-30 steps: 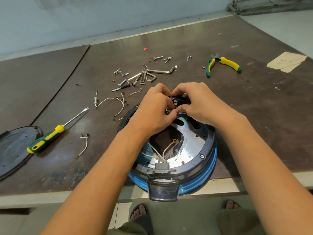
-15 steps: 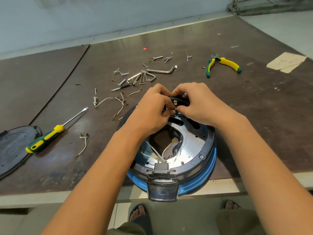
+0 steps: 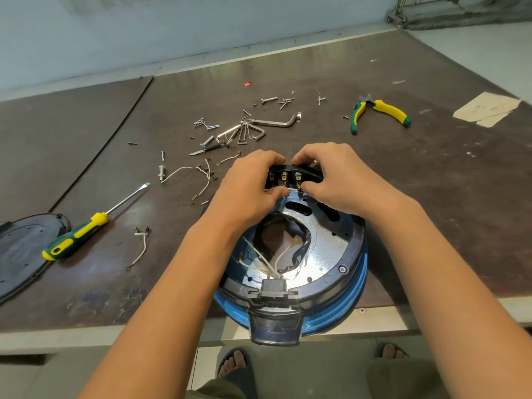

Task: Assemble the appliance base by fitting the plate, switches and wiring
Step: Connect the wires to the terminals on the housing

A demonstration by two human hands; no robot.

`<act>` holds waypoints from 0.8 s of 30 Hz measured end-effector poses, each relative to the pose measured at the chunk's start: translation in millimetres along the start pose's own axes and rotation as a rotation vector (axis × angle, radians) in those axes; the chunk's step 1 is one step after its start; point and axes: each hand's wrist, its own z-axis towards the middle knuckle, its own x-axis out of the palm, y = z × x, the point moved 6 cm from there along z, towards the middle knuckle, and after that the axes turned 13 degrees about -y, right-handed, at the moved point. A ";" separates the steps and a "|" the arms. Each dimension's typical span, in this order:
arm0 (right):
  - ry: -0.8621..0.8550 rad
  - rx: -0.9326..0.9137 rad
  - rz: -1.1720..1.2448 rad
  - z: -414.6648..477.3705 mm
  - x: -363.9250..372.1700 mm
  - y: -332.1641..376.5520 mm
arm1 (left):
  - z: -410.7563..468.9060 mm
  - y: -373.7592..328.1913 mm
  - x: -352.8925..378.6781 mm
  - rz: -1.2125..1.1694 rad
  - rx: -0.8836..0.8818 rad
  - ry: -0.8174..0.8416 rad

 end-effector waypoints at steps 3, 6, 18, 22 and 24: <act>0.017 -0.012 -0.004 0.8 -0.3 0.5 | -0.3 -1.5 0.0 0.006 0.005 0.006; 0.036 -0.018 0.003 0.8 -0.5 0.1 | -0.6 -1.5 0.1 0.000 0.001 0.006; 0.026 -0.021 -0.020 3.4 2.8 -1.6 | 0.4 1.5 -4.2 0.009 -0.029 -0.014; 0.048 -0.037 -0.048 4.6 1.6 -2.2 | 0.0 -1.2 -4.1 0.028 -0.074 -0.006; 0.057 -0.031 -0.077 6.2 -0.7 -4.7 | 0.3 -5.3 -3.0 0.025 -0.089 -0.005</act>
